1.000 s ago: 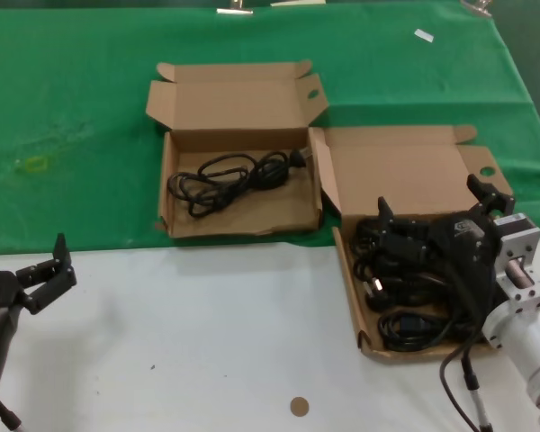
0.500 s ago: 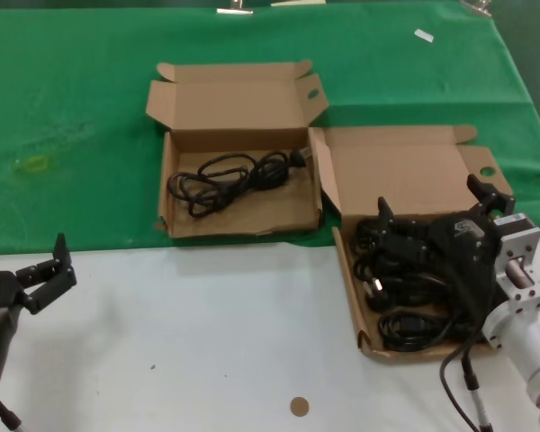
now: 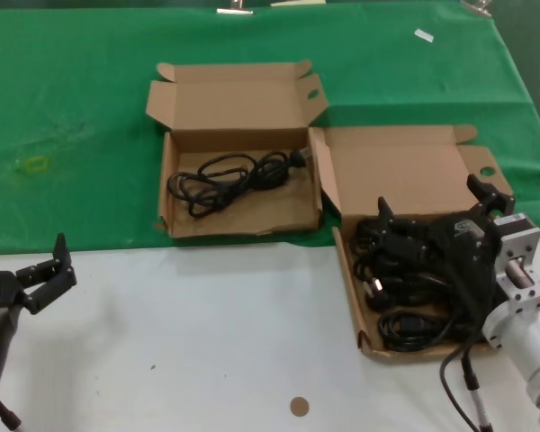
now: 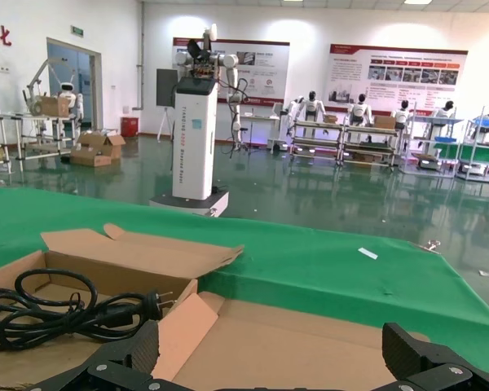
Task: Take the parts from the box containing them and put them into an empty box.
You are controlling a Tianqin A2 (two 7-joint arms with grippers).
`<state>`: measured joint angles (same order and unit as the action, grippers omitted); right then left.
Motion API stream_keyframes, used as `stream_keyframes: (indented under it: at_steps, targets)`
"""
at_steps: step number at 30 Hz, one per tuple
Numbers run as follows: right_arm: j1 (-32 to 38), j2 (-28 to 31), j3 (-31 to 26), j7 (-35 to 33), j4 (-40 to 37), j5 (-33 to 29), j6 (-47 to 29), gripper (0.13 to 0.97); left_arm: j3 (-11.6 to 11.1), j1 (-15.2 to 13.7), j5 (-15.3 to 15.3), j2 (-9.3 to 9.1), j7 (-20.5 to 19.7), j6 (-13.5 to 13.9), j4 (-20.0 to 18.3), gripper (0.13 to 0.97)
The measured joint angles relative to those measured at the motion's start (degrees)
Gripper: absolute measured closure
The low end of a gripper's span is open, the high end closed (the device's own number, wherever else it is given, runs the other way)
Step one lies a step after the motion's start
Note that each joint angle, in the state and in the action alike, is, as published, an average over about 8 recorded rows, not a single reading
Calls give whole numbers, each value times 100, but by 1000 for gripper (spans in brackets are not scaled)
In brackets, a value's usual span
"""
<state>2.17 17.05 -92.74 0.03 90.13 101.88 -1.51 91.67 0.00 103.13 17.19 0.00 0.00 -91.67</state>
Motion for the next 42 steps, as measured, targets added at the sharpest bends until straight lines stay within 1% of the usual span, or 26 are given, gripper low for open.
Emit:
stream_keyframes:
  at_steps: [42]
  targets:
    - [0, 0, 0, 0, 0, 0, 0, 129, 0, 0, 0, 0, 0, 0, 0, 132]
